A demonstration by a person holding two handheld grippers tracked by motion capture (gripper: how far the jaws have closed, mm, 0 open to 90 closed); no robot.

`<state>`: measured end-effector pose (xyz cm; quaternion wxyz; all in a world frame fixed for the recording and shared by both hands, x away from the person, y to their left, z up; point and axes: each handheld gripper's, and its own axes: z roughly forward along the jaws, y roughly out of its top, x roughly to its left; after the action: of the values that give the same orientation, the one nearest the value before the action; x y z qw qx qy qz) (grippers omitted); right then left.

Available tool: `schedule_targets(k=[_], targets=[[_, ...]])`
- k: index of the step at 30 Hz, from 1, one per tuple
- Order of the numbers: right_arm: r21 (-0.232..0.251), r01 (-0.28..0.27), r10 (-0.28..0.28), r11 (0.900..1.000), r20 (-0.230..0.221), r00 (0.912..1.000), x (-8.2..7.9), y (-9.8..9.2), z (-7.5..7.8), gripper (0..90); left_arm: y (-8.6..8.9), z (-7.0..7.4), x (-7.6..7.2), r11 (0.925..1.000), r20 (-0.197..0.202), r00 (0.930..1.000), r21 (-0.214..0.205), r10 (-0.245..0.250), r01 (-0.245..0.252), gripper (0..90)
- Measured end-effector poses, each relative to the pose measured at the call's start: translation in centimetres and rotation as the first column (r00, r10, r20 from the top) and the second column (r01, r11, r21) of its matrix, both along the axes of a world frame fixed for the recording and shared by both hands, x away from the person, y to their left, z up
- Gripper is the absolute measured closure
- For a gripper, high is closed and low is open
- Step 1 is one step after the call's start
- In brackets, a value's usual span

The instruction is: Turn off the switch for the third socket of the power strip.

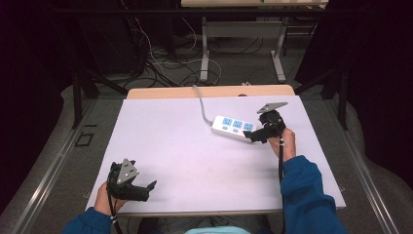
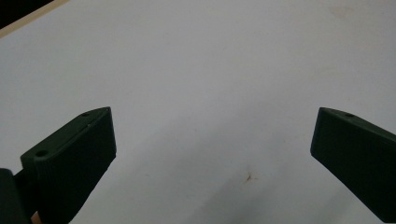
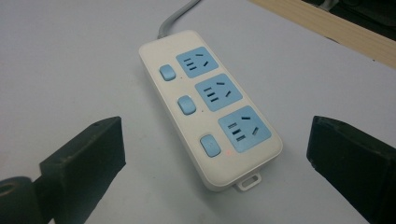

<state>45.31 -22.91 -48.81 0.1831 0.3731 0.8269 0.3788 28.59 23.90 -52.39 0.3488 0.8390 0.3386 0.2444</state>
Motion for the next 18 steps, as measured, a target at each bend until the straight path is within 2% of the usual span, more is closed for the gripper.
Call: schedule_targets(k=[14,18], targets=[[0.011,0.005,-0.005,0.9999,0.006,1.0,0.81,0.24,-0.51,2.3,-0.03,-0.02,0.01,1.0,-0.002,1.0,-0.002,-0.002,0.002,0.0],[0.024,0.01,-0.009,0.9997,-0.008,0.9999,0.93,0.48,-0.61,1.9,-0.04,-0.03,0.01,1.0,-0.001,1.0,-0.003,-0.002,0.002,0.0]])
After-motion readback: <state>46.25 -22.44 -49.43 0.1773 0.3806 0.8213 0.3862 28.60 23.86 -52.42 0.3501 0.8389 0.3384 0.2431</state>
